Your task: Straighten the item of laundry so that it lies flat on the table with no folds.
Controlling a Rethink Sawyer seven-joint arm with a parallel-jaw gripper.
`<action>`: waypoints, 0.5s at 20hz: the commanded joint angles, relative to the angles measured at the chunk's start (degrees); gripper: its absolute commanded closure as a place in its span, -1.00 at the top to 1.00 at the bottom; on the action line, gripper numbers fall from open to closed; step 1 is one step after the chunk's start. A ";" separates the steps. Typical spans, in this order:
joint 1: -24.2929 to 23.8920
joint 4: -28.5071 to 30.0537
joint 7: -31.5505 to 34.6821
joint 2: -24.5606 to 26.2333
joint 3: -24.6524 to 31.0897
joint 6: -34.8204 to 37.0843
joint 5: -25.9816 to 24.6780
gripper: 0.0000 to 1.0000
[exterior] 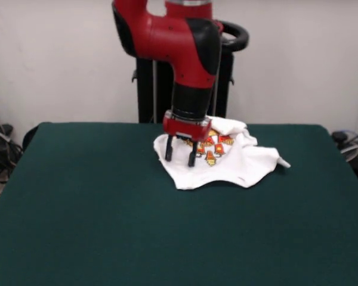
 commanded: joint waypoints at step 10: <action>-6.32 -13.29 -1.08 8.15 3.29 11.77 -10.12 -1.00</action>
